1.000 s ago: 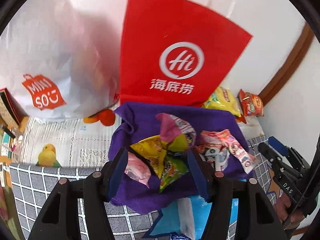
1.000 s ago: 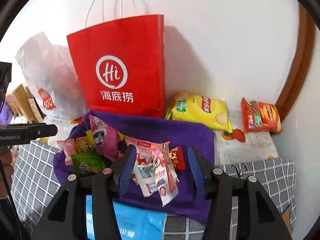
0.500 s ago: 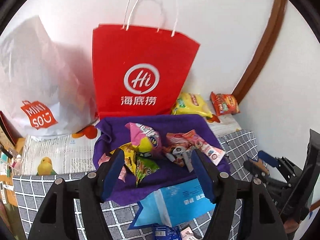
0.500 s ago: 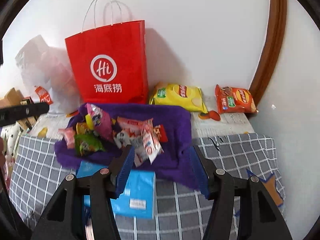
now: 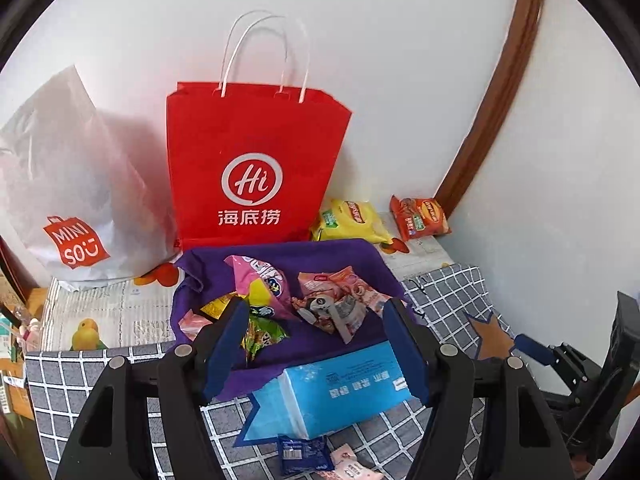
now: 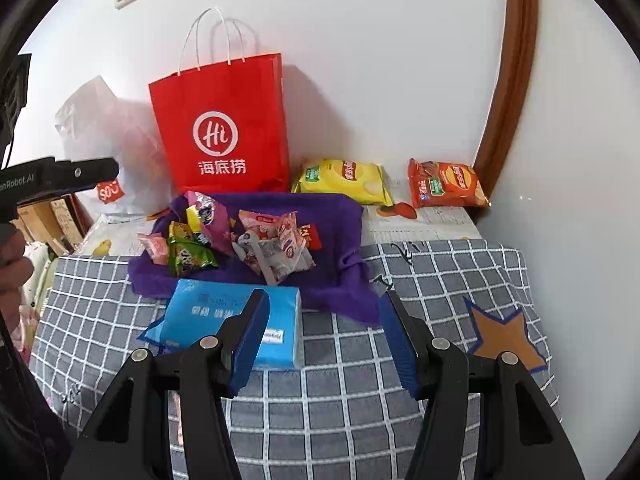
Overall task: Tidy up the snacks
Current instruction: 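Move both tools back toward the remaining packets beside the blue tissue pack, then grasp the pink-white packet with the right tool while the left tool grasps the blue packet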
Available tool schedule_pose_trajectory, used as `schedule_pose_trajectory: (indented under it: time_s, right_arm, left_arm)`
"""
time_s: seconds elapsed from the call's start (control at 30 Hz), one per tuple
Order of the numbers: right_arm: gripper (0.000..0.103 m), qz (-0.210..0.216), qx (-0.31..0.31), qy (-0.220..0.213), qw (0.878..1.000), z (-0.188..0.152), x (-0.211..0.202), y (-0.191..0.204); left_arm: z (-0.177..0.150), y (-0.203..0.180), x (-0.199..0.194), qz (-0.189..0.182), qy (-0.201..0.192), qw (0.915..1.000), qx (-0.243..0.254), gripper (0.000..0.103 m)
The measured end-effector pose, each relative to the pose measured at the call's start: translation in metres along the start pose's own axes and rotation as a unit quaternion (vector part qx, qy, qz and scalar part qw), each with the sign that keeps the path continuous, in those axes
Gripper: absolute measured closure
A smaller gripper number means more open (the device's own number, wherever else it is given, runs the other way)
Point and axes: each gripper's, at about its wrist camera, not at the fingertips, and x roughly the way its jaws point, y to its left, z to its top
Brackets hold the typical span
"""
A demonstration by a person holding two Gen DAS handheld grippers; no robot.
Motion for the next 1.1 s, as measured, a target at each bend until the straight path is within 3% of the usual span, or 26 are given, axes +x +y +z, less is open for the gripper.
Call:
schedule_pose_trajectory:
  time_s: [0.17, 0.3, 0.57, 0.77, 1.1]
  right_arm:
    - [0.046, 0.0, -0.012, -0.004, 1.0, -0.013, -0.005, 0.005]
    - [0.046, 0.026, -0.004, 0.0, 1.0, -0.02, -0.003, 0.013]
    - [0.046, 0.038, -0.026, 0.012, 0.999, -0.038, 0.01, 0.042]
    - [0.046, 0.058, -0.043, 0.036, 0.997, -0.062, 0.027, 0.067]
    - [0.045, 0.109, -0.048, 0.103, 0.987, -0.112, 0.063, 0.1]
  left_arm:
    - [-0.012, -0.013, -0.013, 0.002, 0.007, 0.9999, 0.012, 0.035]
    - [-0.026, -0.013, -0.02, 0.02, 0.014, 0.9994, 0.025, 0.035]
    - [-0.06, 0.017, -0.027, 0.046, 0.044, 0.9979, -0.011, 0.035]
    - [-0.098, 0.044, -0.035, 0.077, 0.063, 0.9945, -0.032, 0.035]
    - [-0.14, 0.068, -0.033, 0.082, 0.088, 0.9915, -0.05, 0.035]
